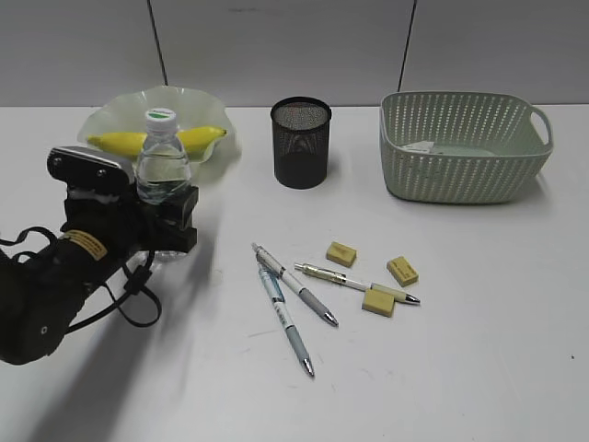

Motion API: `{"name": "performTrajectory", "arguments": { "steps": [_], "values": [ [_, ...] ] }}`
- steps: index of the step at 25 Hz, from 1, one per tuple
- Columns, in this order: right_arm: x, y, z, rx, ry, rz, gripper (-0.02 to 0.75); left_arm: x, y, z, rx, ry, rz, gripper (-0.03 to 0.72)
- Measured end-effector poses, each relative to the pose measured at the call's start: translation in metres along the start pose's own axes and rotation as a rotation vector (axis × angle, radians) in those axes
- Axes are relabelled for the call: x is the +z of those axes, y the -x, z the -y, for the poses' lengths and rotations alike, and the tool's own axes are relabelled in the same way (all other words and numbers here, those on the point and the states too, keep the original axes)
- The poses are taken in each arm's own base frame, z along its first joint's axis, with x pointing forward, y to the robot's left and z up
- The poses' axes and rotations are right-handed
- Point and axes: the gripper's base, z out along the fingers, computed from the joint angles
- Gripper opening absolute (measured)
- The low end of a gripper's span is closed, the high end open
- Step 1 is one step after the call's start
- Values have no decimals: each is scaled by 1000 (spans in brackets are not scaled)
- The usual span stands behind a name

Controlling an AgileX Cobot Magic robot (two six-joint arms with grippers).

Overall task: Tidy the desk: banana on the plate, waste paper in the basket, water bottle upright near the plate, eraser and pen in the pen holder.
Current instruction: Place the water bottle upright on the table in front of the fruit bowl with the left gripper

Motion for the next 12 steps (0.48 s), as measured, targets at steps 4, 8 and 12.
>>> {"name": "performTrajectory", "arguments": {
  "steps": [4, 8, 12],
  "values": [
    [0, 0, 0, 0, 0, 0, 538, -1, -1, 0, 1, 0, -1, 562],
    [0, 0, 0, 0, 0, 0, 538, -1, -1, 0, 0, 2, -9, 582],
    [0, 0, 0, 0, 0, 0, 538, -1, -2, 0, 0, 2, -11, 585]
  ]
}}
